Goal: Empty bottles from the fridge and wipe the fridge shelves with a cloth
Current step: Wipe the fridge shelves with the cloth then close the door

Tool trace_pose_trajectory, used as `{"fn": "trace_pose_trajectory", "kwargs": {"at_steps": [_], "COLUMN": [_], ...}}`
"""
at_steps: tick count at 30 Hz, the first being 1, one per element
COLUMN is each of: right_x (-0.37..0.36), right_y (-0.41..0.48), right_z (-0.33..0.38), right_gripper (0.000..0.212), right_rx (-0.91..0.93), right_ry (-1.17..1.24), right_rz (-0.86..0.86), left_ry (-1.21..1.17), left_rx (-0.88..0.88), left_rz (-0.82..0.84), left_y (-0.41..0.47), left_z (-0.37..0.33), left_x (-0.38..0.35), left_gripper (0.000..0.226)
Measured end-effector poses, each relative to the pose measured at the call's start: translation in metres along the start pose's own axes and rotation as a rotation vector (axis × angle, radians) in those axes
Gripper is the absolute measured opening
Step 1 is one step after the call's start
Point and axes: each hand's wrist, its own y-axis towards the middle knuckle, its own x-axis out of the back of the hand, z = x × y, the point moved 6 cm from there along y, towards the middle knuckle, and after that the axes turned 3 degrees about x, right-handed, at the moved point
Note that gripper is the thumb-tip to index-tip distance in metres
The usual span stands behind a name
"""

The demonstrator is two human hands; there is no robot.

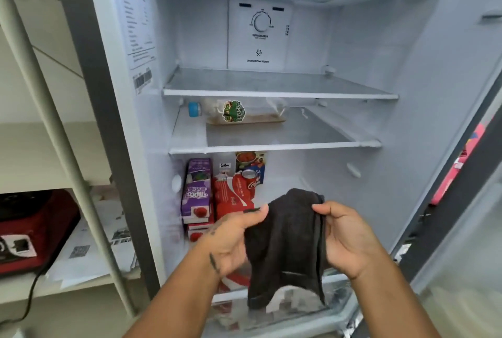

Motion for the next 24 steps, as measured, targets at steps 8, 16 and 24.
{"fn": "trace_pose_trajectory", "kwargs": {"at_steps": [8, 16, 24], "right_x": [-0.003, -0.085, -0.211], "right_y": [-0.014, -0.091, -0.239], "right_z": [0.057, 0.121, 0.212], "right_gripper": [0.014, 0.018, 0.032], "right_rx": [0.31, 0.332, 0.262], "right_ry": [-0.607, -0.638, -0.435], "right_rz": [-0.328, -0.197, -0.098], "left_ry": [0.786, 0.83, 0.748], "left_rx": [-0.163, -0.298, -0.412], "left_rz": [-0.537, -0.473, -0.306], "left_y": [-0.023, -0.123, -0.272], "left_z": [-0.08, -0.16, -0.243], "left_x": [-0.022, -0.097, -0.207], "left_gripper": [0.034, 0.04, 0.029]}}
